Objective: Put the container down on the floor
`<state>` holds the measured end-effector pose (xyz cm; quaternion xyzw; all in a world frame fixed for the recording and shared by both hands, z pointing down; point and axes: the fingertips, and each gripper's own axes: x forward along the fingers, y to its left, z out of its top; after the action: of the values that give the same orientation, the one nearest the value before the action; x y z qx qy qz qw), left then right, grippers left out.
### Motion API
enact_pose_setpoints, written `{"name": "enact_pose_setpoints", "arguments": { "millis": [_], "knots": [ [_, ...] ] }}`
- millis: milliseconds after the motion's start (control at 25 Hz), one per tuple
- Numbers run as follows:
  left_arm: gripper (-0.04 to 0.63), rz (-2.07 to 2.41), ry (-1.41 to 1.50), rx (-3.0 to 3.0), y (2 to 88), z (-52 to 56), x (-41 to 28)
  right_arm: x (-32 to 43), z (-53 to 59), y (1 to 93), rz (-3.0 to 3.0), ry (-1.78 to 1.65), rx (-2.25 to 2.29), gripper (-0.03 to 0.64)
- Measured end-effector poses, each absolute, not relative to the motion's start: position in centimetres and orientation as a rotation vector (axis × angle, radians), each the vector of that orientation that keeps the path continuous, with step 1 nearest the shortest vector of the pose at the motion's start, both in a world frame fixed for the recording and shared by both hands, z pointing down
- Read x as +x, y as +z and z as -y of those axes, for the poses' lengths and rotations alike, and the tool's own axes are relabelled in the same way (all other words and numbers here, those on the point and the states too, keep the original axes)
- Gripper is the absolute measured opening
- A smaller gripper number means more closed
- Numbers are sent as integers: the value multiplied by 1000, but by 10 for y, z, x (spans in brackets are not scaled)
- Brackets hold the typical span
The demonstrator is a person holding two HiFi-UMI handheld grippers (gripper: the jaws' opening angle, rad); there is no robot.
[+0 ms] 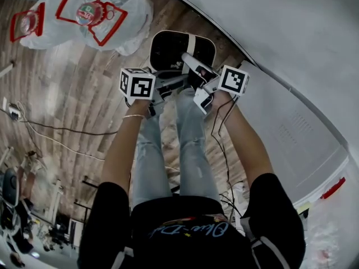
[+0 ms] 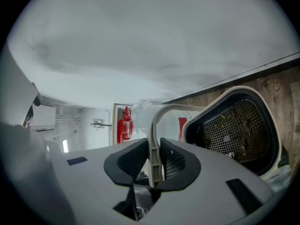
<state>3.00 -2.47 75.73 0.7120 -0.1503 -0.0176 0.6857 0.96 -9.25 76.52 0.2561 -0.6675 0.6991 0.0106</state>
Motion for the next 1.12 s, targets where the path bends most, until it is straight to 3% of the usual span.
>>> {"name": "enact_pose_setpoints", "arguments": {
  "millis": [1120],
  "knots": [
    [58, 428, 1, 1437, 871, -9, 48, 27, 55, 883, 1849, 2094, 910, 71]
  ]
}}
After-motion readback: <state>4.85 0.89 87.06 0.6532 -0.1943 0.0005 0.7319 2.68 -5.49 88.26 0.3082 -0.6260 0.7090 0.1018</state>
